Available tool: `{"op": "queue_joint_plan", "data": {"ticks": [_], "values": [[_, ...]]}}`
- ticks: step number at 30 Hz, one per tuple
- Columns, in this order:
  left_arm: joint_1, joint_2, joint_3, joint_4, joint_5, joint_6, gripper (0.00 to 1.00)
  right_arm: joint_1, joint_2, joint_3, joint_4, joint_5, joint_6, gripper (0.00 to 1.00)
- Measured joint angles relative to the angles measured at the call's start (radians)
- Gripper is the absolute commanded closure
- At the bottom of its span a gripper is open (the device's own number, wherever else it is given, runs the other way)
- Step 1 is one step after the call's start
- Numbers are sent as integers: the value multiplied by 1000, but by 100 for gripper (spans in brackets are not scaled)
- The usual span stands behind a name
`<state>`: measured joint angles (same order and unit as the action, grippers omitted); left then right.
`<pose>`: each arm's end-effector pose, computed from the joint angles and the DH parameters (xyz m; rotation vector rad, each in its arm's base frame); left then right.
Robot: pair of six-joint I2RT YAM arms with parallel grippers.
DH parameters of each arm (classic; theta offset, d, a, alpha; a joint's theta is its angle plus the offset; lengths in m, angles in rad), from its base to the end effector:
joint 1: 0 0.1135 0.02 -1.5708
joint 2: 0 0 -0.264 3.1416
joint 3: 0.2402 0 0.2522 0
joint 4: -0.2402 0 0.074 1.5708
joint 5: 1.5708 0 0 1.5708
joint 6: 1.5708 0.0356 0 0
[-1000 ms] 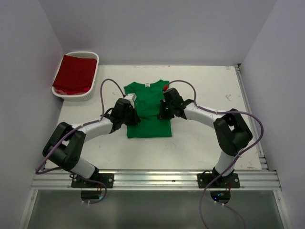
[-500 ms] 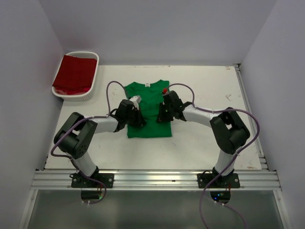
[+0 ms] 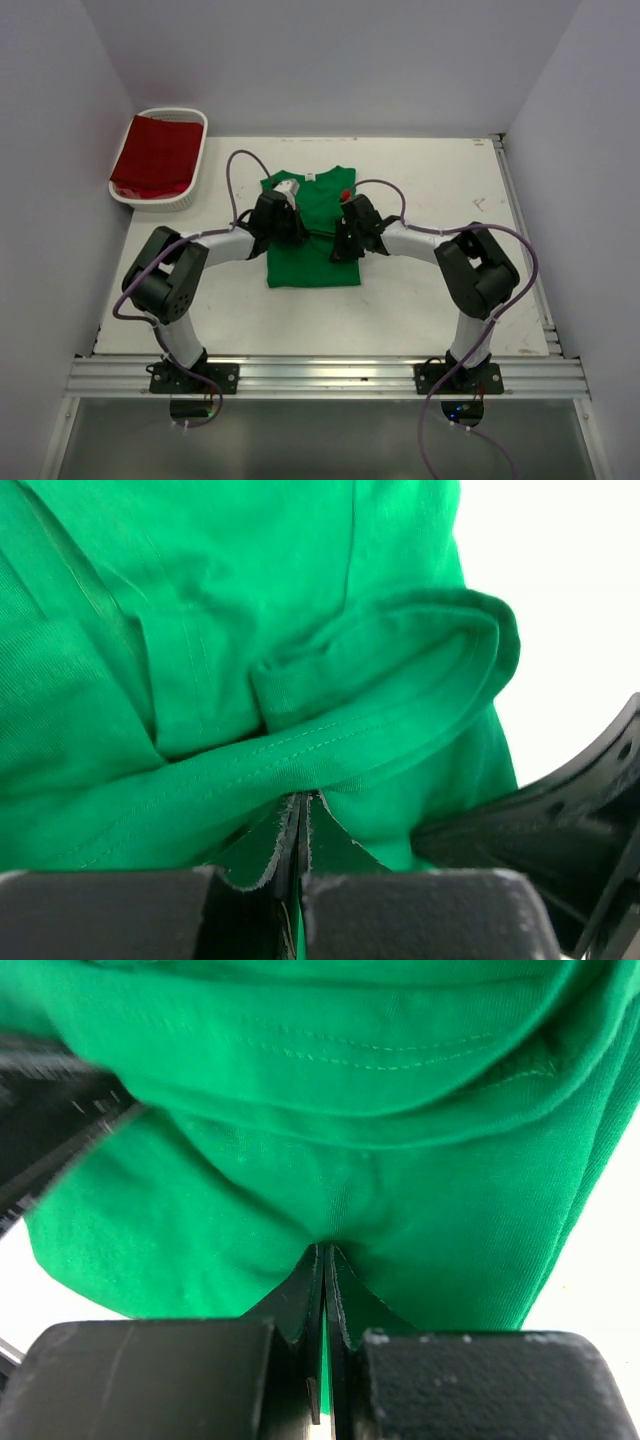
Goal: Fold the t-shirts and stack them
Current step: Fold the folded rectangular tshirt in 1/3 of the way
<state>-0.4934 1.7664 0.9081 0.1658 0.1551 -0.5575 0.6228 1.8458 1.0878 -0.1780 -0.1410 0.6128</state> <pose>0.3152 -0.1758 0.1566 0.0105 2.3600 -0.7143 0.3022 0.2232 0.1548 -0.0741 2.6276 0.6513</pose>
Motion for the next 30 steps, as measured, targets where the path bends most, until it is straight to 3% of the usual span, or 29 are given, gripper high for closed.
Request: {"op": "queue_joint_plan", "data": {"ticks": [9,25,30], "values": [[8,111,83,-27,-51,3,100,0,3,-10,6,3,-3,100],[123,270,474,-130,-81,47,100,0,-1,-28,40,18,-4,100],[153,304,515,-148,-60,45,100,0,-1,-28,40,19,-5,100]]}}
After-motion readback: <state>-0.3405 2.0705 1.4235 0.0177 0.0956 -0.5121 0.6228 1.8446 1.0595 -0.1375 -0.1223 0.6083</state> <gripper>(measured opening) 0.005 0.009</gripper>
